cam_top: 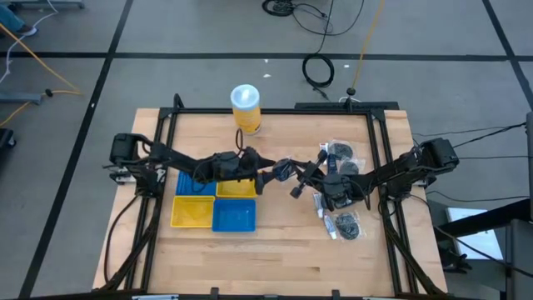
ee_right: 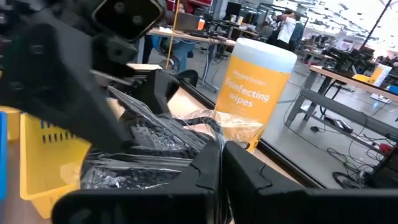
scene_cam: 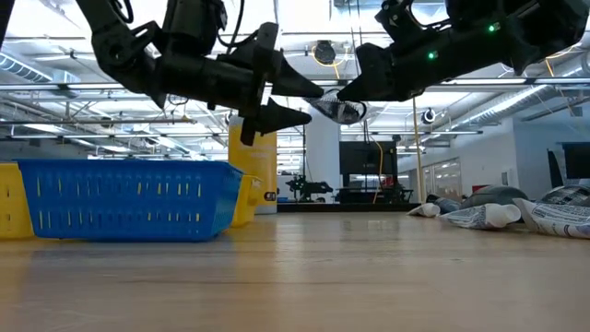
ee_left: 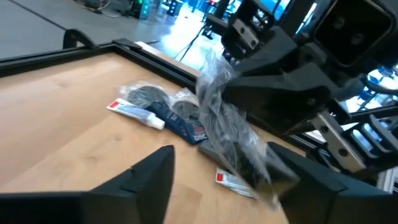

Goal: Pick & Place Travel size toiletries
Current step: Put the black hairbrush into the top blue bin

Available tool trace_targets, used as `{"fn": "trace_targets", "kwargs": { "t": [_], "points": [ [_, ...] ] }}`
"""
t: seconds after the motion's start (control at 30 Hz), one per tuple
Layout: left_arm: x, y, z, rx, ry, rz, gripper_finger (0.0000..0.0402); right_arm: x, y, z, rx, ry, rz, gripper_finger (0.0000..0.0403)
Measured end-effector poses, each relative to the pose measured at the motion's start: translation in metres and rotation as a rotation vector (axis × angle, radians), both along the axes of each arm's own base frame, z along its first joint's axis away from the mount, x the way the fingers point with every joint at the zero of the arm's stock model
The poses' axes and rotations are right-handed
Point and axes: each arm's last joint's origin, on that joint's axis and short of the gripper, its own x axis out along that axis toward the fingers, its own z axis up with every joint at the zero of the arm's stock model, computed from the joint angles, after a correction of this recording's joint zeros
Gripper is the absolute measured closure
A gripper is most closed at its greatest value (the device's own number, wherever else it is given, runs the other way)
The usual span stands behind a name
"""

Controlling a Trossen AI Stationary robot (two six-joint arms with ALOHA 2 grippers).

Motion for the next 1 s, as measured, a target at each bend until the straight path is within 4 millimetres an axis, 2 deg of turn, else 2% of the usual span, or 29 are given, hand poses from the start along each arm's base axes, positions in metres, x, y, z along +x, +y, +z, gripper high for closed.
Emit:
{"fn": "trace_targets", "kwargs": {
  "t": [0.3, 0.43, 0.53, 0.67, 0.83, 1.0],
  "points": [
    [0.0, 0.0, -0.001, 0.065, 0.021, -0.093, 0.0321, 0.002, 0.003, 0.0, 0.01, 0.008, 0.105, 0.0373],
    [-0.001, -0.001, -0.003, 0.103, 0.051, -0.168, 0.0385, 0.001, 0.009, -0.001, 0.004, 0.013, 0.127, 0.0342],
    [-0.005, -0.002, 0.001, 0.111, 0.095, -0.192, 0.0379, 0.0, 0.014, 0.0, -0.024, 0.022, 0.142, 0.0302],
    [-0.023, -0.001, 0.015, 0.138, 0.23, -0.19, 0.0359, -0.001, 0.017, 0.001, -0.067, 0.049, 0.154, 0.0248],
    [-0.062, -0.001, 0.044, 0.193, 0.399, -0.143, 0.0382, -0.004, 0.015, -0.005, -0.083, 0.078, 0.153, 0.0203],
    [-0.114, -0.004, 0.068, 0.159, 0.544, -0.146, 0.0387, -0.009, 0.007, -0.012, -0.058, 0.066, 0.131, 0.0187]
  ]
}}
